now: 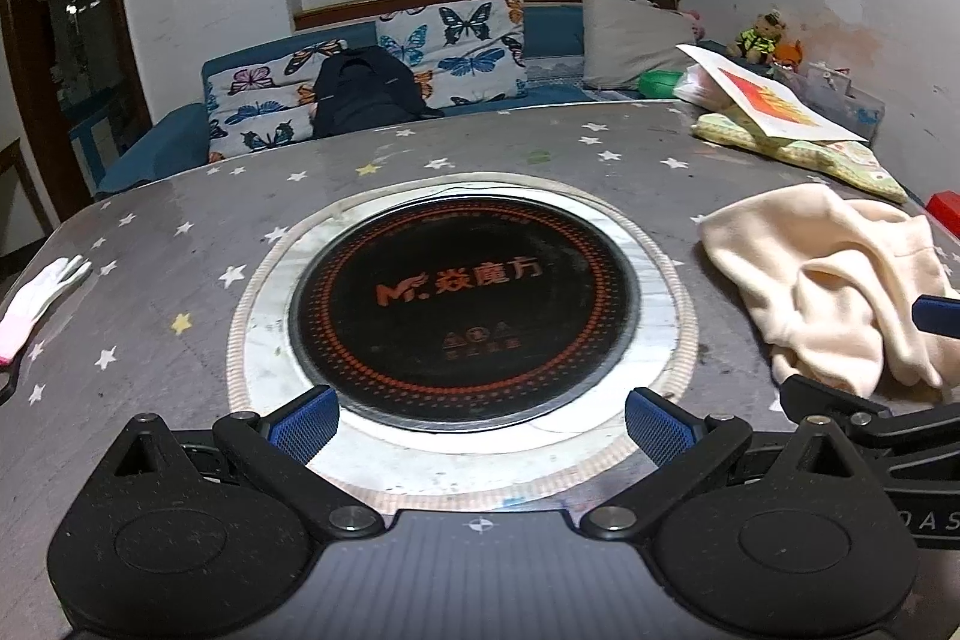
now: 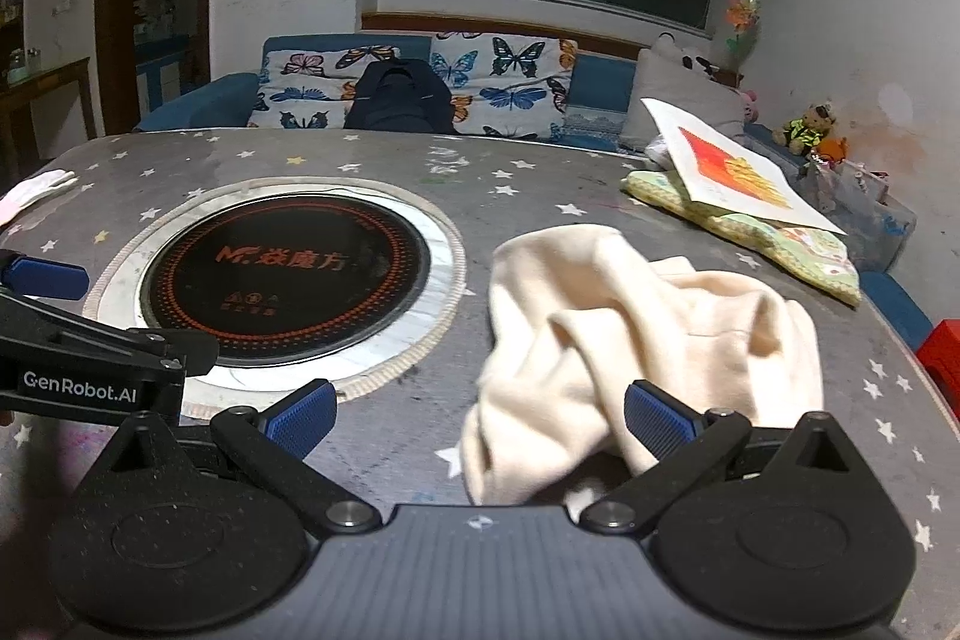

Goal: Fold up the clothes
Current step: 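Move both tools toward the crumpled cream shirt beside the cooktop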

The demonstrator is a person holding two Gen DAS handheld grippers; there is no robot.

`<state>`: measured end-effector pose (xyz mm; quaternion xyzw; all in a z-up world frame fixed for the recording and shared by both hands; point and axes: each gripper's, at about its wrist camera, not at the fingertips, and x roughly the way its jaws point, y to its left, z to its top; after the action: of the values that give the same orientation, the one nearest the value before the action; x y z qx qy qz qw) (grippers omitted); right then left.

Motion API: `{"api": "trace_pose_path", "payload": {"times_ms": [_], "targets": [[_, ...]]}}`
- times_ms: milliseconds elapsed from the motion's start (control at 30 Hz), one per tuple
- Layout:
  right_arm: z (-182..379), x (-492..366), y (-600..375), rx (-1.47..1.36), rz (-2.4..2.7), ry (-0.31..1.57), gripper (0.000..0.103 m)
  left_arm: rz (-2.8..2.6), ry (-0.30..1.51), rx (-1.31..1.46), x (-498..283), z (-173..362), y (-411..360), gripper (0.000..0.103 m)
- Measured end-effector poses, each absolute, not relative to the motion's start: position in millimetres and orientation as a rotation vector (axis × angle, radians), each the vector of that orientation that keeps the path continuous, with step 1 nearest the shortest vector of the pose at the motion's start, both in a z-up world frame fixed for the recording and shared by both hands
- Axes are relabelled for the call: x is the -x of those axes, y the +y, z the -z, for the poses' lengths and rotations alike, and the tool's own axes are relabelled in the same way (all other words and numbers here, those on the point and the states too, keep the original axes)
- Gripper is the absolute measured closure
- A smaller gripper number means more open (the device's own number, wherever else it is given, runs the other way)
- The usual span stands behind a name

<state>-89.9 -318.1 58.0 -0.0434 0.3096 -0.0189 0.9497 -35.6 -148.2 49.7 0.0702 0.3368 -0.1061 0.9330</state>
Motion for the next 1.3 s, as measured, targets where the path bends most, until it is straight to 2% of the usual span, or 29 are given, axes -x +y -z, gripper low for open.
{"api": "trace_pose_path", "payload": {"times_ms": [1300], "targets": [[-67.0,142.0,-451.2,-0.051,0.199,0.563,0.001,0.410,0.715,-0.285,25.3,-59.4,-271.9,0.000]]}}
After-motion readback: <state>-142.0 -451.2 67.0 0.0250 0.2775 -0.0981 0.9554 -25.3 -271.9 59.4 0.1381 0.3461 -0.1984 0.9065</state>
